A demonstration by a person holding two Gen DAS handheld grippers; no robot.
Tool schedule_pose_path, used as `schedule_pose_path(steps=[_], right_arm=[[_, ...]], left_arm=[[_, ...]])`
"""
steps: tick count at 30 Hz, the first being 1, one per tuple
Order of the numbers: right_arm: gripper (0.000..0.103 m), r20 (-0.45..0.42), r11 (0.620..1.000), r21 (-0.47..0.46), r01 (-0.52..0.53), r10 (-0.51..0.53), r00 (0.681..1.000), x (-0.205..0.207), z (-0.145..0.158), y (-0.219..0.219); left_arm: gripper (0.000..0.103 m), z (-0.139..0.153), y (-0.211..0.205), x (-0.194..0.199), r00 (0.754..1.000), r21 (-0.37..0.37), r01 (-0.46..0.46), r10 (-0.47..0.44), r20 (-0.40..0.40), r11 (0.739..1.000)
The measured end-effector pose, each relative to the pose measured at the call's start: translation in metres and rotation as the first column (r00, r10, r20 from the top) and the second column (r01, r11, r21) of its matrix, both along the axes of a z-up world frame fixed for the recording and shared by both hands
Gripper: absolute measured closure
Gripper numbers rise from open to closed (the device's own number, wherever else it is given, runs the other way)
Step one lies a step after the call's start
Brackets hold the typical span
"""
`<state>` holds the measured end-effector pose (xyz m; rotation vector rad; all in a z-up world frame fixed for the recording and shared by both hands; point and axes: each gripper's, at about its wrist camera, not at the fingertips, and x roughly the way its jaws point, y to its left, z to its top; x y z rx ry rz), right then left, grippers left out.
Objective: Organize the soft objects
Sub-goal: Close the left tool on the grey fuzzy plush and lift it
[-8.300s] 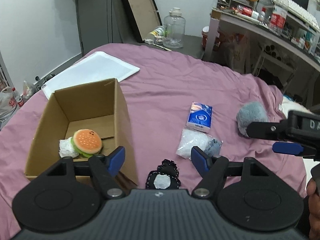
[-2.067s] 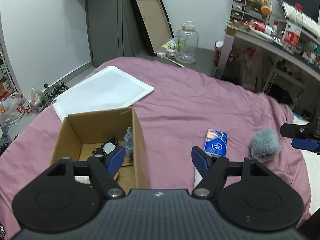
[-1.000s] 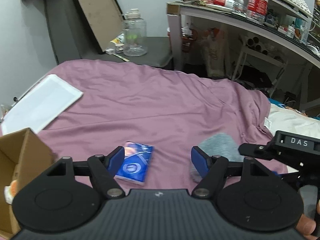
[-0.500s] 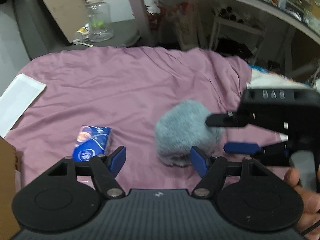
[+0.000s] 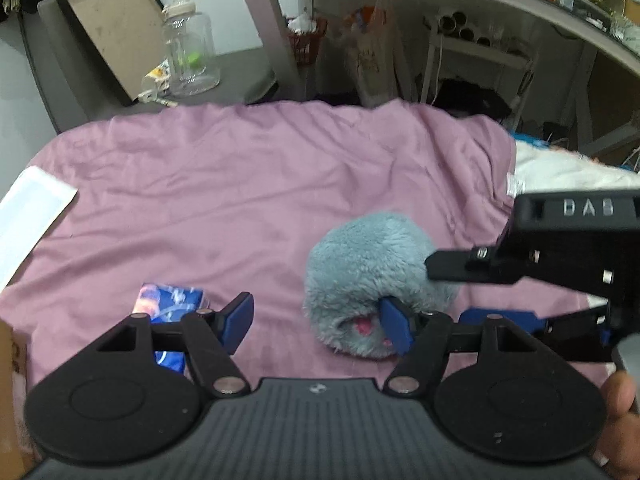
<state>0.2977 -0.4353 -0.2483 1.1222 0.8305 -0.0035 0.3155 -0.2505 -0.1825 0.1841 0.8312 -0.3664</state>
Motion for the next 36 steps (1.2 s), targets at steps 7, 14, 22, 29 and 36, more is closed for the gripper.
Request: schedule_pose_path(steps=[7, 14, 22, 29, 36], right_arm=[[0.049, 0.0, 1.0, 0.015, -0.003, 0.003, 1.0, 0.004, -0.005, -0.001], [0.059, -0.006, 1.0, 0.024, -0.003, 0.003, 1.0, 0.008, -0.011, -0.001], [0.064, -0.003, 1.0, 0.018, 0.012, -0.012, 1.0, 0.023, -0.016, 0.002], [0.076, 0.042, 0.999, -0.039, -0.024, 0.026, 0.999, 0.025, -0.009, 0.01], [0.077, 0.05, 0.995, -0.043, -0.088, 0.09, 0.995, 0.016, 0.004, 0.029]], left_arm=[[0.046, -0.005, 0.001, 0.014, 1.0, -0.109, -0.008, 0.006, -0.021, 0.994], [0.078, -0.011, 0.004, 0.022, 0.998, -0.208, -0.004, -0.008, -0.058, 0.978], [0.086, -0.011, 0.008, 0.026, 0.995, -0.262, -0.031, 0.005, -0.1, 0.965], [0.089, -0.006, 0.02, 0.024, 0.991, -0.292, -0.085, 0.049, -0.127, 0.953], [0.09, 0.007, 0.042, 0.008, 0.984, -0.283, -0.139, 0.1, -0.146, 0.949]])
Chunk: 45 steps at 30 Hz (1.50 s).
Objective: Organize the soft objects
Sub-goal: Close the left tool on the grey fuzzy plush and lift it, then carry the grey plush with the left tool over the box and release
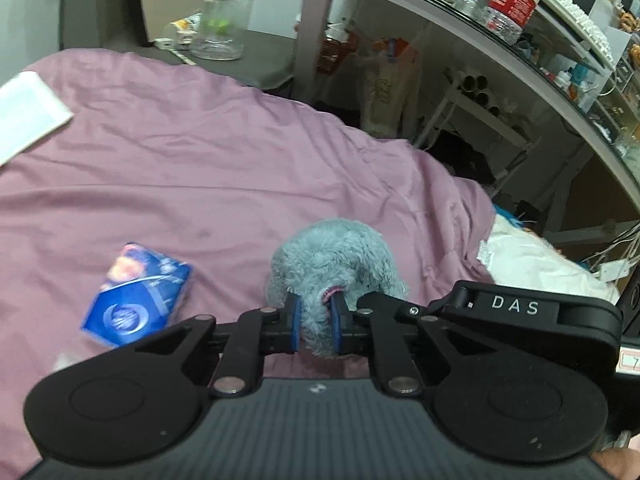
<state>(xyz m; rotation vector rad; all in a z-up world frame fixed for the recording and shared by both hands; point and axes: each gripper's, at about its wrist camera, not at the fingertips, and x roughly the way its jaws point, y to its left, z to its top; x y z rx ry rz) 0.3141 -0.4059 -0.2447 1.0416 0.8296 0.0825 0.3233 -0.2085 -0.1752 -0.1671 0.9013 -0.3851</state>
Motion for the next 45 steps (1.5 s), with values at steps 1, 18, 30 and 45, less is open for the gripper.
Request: schedule_pose_path(steps=[1, 18, 30, 45], right_arm=[[0.077, -0.005, 1.0, -0.001, -0.004, 0.004, 1.0, -0.001, 0.001, 0.003], [0.077, 0.078, 0.997, -0.075, -0.012, 0.018, 0.997, -0.033, 0.075, 0.061], [0.077, 0.143, 0.988, -0.147, -0.048, 0.069, 0.987, -0.054, 0.123, 0.117], [0.077, 0.168, 0.968, -0.22, -0.124, 0.163, 0.972, -0.061, 0.152, 0.2]], left_arm=[[0.09, 0.002, 0.001, -0.002, 1.0, 0.01, -0.001, 0.001, -0.003, 1.0], [0.09, 0.069, 0.059, -0.036, 0.998, 0.004, 0.021, -0.021, 0.063, 1.0], [0.09, 0.105, 0.117, -0.067, 0.991, -0.045, -0.006, 0.012, 0.131, 0.999], [0.089, 0.119, 0.204, -0.089, 0.984, -0.098, -0.08, 0.094, 0.15, 0.992]])
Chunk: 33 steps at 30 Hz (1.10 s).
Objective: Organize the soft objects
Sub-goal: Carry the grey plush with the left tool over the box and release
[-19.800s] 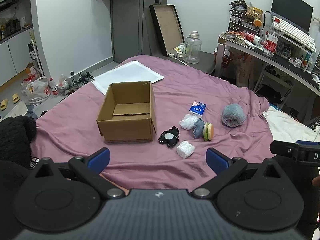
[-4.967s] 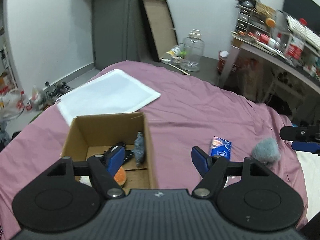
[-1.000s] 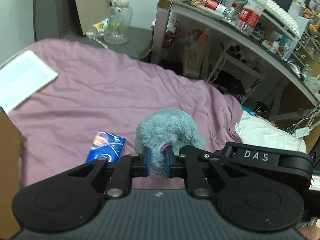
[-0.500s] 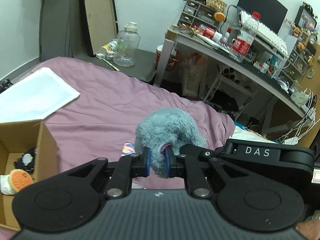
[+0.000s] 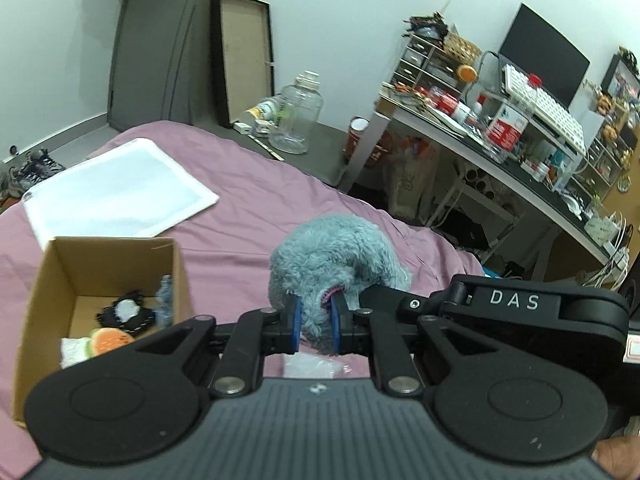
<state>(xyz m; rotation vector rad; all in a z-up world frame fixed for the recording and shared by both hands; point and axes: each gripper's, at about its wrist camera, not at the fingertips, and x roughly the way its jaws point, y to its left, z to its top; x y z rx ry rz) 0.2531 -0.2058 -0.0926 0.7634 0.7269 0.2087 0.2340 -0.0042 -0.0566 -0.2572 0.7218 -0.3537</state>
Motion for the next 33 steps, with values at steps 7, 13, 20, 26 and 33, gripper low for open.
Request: schedule_pose_path(steps=[7, 13, 20, 26, 33], right_arm=[[0.077, 0.011, 0.999, -0.038, -0.033, 0.033, 0.999, -0.003, 0.011, 0.038], [0.077, 0.013, 0.996, -0.068, -0.05, 0.051, 0.999, -0.004, 0.014, 0.068], [0.077, 0.006, 0.993, -0.097, -0.065, 0.066, 0.998, -0.002, 0.012, 0.098], [0.077, -0.013, 0.989, -0.12, -0.089, 0.088, 0.996, 0.001, 0.008, 0.124], [0.077, -0.041, 0.981, -0.143, -0.128, 0.124, 0.991, 0.005, 0.002, 0.148]], left_arm=[[0.089, 0.003, 0.039, -0.005, 1.0, -0.028, -0.031, 0.031, 0.001, 0.999], [0.089, -0.001, 0.066, -0.006, 0.998, -0.063, -0.069, 0.068, -0.017, 0.996], [0.089, -0.012, 0.098, -0.003, 0.994, -0.103, -0.101, 0.097, -0.046, 0.99], [0.089, -0.023, 0.123, -0.003, 0.989, -0.124, -0.134, 0.126, -0.076, 0.983], [0.089, -0.034, 0.147, -0.003, 0.981, -0.138, -0.172, 0.157, -0.112, 0.975]])
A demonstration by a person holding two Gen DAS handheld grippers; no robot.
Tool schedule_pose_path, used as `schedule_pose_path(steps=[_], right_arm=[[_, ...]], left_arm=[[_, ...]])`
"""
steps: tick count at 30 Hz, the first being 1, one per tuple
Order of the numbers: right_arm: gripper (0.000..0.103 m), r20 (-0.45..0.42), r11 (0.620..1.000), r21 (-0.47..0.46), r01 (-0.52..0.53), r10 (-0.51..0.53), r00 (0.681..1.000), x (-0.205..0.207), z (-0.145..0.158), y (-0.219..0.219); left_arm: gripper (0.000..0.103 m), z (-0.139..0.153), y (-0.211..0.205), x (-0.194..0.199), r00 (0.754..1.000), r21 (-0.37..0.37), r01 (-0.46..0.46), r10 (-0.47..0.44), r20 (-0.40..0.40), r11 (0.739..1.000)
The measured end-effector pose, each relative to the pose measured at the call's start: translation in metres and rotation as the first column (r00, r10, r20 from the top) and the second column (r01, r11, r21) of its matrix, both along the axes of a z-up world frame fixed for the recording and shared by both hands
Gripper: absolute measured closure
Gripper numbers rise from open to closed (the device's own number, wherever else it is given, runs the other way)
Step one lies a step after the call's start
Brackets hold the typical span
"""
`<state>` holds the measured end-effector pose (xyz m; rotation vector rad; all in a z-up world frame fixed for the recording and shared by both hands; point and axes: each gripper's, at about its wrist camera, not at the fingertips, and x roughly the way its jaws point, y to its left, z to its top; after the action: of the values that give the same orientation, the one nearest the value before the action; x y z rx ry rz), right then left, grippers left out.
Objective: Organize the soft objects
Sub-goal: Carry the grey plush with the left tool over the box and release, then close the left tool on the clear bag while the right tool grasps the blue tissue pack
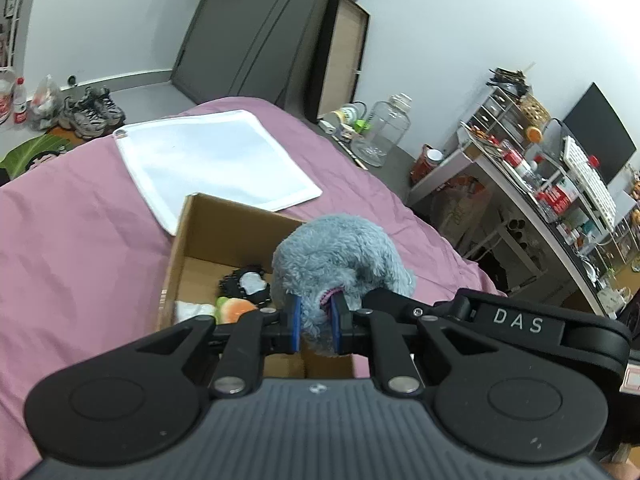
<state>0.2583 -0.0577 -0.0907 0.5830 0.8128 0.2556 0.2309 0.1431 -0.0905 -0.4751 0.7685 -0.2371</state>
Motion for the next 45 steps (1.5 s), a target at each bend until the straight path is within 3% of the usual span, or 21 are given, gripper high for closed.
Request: schedule_pose_path(steps=[6, 9, 14, 16, 18, 20, 35, 45], right_arm=[[0.077, -0.034, 1.0, 0.023, -0.009, 0.01, 0.999, 0.004, -0.013, 0.013], [0.077, -0.069, 0.999, 0.046, -0.012, 0.015, 0.997, 0.004, -0.023, 0.015], [0.07, -0.195, 0.995, 0.096, -0.027, 0.045, 0.98, 0.011, -0.039, 0.012], [0.063, -0.185, 0.996, 0.083, -0.023, 0.038, 0.982, 0.008, -0.037, 0.008], [0.05, -0.17, 0.997, 0.077, -0.011, 0.024, 0.985, 0.005, -0.032, 0.001], [0.05, -0.158, 0.997, 0.075, -0.008, 0.02, 0.987, 0.004, -0.027, -0.008], [0.046, -0.097, 0.996, -0.004, 0.086, -0.086, 0.992, -0.008, -0.014, -0.089], [0.042, -0.087, 0.987, 0.03, 0.16, -0.157, 0.984, -0.006, -0.019, -0.142]], left_arm=[[0.088, -0.008, 0.011, 0.004, 0.999, 0.023, -0.023, 0.024, -0.048, 0.999], [0.087, -0.012, 0.009, 0.005, 0.996, 0.076, -0.013, 0.02, -0.081, 0.997], [0.082, -0.021, 0.013, 0.013, 0.981, 0.131, -0.056, 0.079, -0.176, 0.99], [0.074, -0.022, 0.017, 0.014, 0.977, 0.137, -0.084, 0.109, -0.181, 0.987], [0.062, -0.018, 0.021, 0.015, 0.977, 0.134, -0.106, 0.129, -0.172, 0.985], [0.054, -0.013, 0.02, 0.014, 0.978, 0.145, -0.124, 0.146, -0.147, 0.982], [0.052, -0.001, -0.039, 0.011, 0.992, 0.192, -0.025, 0.048, -0.117, 0.981], [0.052, 0.013, -0.077, 0.009, 0.995, 0.237, 0.004, 0.02, -0.101, 0.972]])
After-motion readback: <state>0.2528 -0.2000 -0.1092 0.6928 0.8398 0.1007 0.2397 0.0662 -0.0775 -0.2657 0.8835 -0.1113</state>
